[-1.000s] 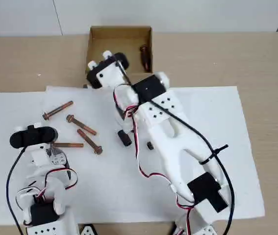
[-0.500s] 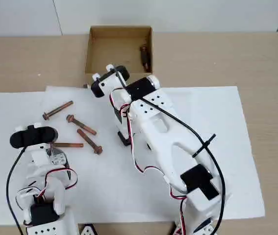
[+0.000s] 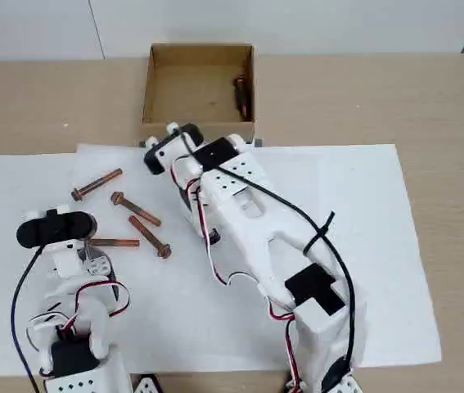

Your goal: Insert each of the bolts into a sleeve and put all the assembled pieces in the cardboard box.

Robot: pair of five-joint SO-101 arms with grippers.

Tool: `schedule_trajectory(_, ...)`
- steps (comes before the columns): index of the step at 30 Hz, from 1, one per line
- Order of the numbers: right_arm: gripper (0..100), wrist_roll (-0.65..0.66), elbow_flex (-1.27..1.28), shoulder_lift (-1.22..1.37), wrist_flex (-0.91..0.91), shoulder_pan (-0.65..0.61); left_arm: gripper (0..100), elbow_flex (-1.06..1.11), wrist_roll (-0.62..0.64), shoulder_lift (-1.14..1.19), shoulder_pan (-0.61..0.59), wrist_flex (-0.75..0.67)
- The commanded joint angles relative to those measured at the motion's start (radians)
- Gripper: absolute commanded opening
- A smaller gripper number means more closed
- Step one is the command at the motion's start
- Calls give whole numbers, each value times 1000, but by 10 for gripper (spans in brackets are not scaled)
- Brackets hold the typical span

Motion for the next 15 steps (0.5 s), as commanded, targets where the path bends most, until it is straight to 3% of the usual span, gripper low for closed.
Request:
schedule_trajectory(1, 128, -14, -5, -5, -25, -30, 6, -2, 5, -12, 0, -2)
schedule_trajectory(15, 126, -8, -5, 81, -77, -22, 6, -2, 5, -12, 0, -2)
